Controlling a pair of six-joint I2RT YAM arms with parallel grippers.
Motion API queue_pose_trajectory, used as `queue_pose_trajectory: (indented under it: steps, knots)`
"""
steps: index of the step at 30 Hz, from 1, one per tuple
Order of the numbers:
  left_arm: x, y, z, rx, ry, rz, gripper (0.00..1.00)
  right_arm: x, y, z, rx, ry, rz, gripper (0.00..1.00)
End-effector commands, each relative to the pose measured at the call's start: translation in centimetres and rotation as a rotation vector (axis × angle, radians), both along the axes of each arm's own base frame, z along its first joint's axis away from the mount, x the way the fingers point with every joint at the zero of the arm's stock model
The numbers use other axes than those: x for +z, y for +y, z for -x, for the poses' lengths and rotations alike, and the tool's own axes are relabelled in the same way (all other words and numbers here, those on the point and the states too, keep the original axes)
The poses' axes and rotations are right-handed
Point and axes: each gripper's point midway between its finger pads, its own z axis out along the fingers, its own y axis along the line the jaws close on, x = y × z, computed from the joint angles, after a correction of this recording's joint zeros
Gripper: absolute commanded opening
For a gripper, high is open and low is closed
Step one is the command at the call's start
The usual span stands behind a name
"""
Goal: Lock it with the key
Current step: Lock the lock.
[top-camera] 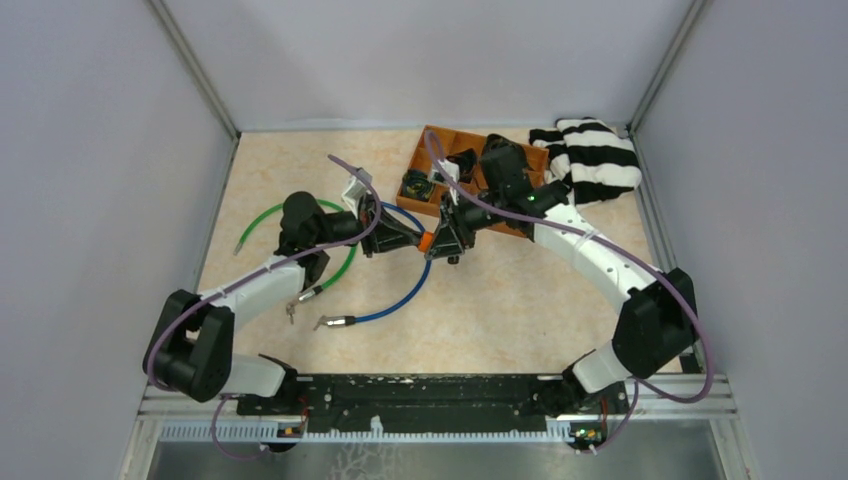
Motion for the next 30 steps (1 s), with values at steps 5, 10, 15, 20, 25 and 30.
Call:
queue_pose_trajectory:
  steps: [5, 10, 15, 20, 25, 30]
  knots:
    - [1.1, -1.6, 4.2, -0.173, -0.082, -0.003, 0.00, 8.3, 4.5, -0.5, 0.103, -0.386, -0.227, 0.05]
    - [2.5, 0.7, 2.0, -0.071, -0.100, 0.008, 0.00, 7.0, 1.2, -1.7, 0.042, -0.424, -0.135, 0.60]
    - [3.9, 2.8, 0.3, 0.018, -0.123, 0.031, 0.00, 6.0, -2.8, -1.7, -0.007, -0.488, -0.053, 0.86]
    - [4.4, 3.4, 0.4, 0.027, -0.137, 0.037, 0.00, 6.5, -4.2, -0.2, -0.020, -0.558, -0.051, 0.88]
    - [4.9, 3.6, 0.9, 0.002, -0.149, 0.035, 0.00, 5.8, -3.5, -0.9, -0.023, -0.508, -0.058, 0.82]
    - [5.0, 3.6, 1.1, -0.008, -0.147, 0.031, 0.00, 4.8, -2.5, -0.8, 0.028, -0.424, -0.072, 0.68]
